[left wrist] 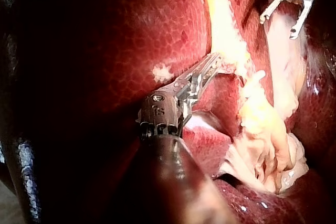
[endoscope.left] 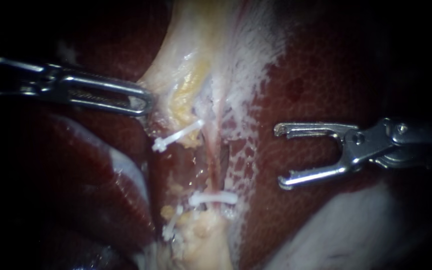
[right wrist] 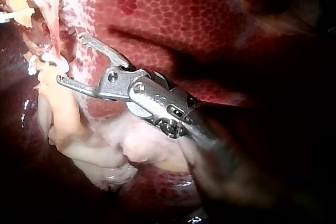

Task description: Going back first clip right tube

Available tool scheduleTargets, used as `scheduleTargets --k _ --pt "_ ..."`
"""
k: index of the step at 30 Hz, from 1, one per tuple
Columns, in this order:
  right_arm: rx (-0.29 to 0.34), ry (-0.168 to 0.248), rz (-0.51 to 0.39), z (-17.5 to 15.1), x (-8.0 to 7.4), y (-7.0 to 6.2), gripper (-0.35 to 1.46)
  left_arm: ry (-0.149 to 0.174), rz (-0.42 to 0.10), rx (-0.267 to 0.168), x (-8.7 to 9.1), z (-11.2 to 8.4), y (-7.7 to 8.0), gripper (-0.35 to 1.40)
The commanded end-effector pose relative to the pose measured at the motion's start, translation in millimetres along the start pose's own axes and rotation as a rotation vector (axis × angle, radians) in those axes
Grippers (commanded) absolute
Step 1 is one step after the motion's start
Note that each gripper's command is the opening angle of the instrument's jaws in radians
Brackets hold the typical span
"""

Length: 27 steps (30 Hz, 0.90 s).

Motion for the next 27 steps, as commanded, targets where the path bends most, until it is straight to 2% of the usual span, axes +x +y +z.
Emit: scheduleTargets --k 1,8,27 --pt "0.000 0.000 0.000 0.0 0.0 0.0 0.60 0.002 -0.004 0.003 0.1 0.2 -0.1 -0.35" --pt "0.001 0.000 0.000 0.0 0.0 -0.1 0.60 0.010 -0.001 0.015 0.4 1.5 -0.5 -0.35" --pt "0.007 -0.001 -0.012 0.0 0.0 -0.1 0.60 0.013 0.001 0.021 0.4 2.0 -1.2 -0.35"
